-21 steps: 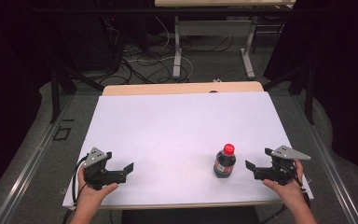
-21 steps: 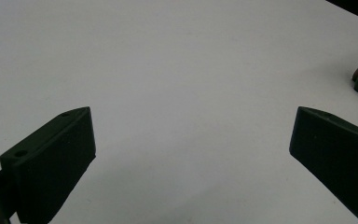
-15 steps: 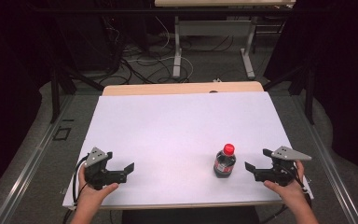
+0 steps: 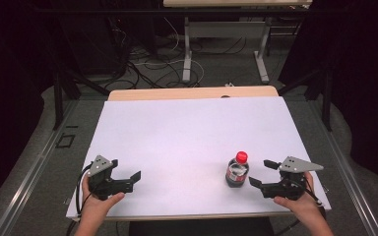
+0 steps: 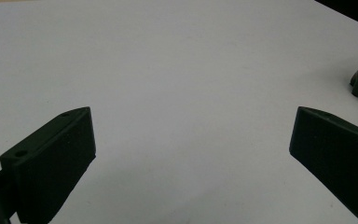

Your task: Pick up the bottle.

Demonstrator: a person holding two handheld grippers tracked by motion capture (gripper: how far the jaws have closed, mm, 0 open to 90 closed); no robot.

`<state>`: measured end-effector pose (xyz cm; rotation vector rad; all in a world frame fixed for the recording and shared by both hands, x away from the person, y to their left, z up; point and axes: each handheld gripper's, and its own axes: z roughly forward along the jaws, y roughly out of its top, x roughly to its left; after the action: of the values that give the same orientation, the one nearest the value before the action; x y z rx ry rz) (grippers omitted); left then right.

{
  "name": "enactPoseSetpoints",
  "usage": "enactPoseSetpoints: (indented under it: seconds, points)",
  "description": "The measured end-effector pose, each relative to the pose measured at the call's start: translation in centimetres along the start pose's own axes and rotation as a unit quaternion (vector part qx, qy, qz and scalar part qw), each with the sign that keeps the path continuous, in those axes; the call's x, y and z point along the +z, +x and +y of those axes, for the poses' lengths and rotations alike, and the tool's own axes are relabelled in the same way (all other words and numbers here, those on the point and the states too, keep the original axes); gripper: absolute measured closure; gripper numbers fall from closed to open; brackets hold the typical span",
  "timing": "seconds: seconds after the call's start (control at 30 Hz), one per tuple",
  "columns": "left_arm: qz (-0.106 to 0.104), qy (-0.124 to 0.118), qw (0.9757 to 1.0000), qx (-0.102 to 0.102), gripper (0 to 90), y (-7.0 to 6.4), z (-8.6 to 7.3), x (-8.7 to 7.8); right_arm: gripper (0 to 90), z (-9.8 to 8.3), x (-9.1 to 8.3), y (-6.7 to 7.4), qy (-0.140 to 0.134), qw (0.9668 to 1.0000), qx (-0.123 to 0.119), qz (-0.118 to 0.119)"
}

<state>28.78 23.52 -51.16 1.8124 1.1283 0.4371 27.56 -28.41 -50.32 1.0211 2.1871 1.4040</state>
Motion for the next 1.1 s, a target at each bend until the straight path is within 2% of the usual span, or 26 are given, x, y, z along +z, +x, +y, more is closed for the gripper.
enactPoseSetpoints:
  seconds: [0.1,0.17,0.23,0.27,0.33,0.53,0.7,0.73,0.8,0.83,0.97,1.1]
  points:
    - [-0.001,0.001,1.0,0.0,0.4,-0.1,0.0,0.0,15.7,0.1,0.6,0.4,-0.002,1.0,-0.003,0.005]
    - [0.0,0.003,1.0,0.001,0.4,-0.1,0.0,0.1,15.9,0.0,1.0,0.7,0.006,0.9999,0.001,0.009]
    - [0.001,0.004,1.0,-0.001,0.4,-0.1,-0.1,0.2,15.9,0.0,1.3,0.8,0.004,0.9999,-0.007,0.01]
    - [0.001,0.006,1.0,0.0,0.4,-0.1,-0.1,0.3,15.9,-0.1,1.7,1.1,0.013,0.9999,-0.006,0.008]
    - [0.004,0.008,0.9999,0.006,0.4,-0.2,-0.1,0.3,15.9,-0.1,2.1,1.3,0.014,0.9999,-0.003,0.007]
    - [0.001,0.007,1.0,0.004,0.4,-0.3,-0.1,0.3,15.8,-0.1,3.5,2.1,0.034,0.9994,-0.004,0.007]
    - [0.004,0.008,0.9999,0.007,0.4,-0.2,-0.1,0.3,16.2,-0.2,4.4,2.5,0.037,0.9993,-0.003,0.005]
    - [0.002,0.007,1.0,0.002,0.4,-0.3,-0.2,0.3,16.7,-0.1,4.6,2.5,0.029,0.9996,0.0,0.002]
    - [0.006,0.008,0.9999,0.009,0.4,-0.2,-0.1,0.3,17.9,0.1,4.9,2.5,0.028,0.9996,-0.006,0.002]
    - [0.005,0.008,0.9999,0.007,0.4,-0.2,-0.1,0.3,18.6,0.2,5.0,2.6,0.033,0.9994,-0.003,0.0]
    - [0.005,0.007,1.0,0.002,0.4,-0.3,-0.2,0.3,21.4,0.2,5.5,2.5,0.022,0.9997,-0.008,-0.009]
    - [0.005,0.006,1.0,0.001,0.4,-0.2,-0.2,0.3,24.5,0.2,5.8,2.5,0.027,0.9996,0.0,-0.014]
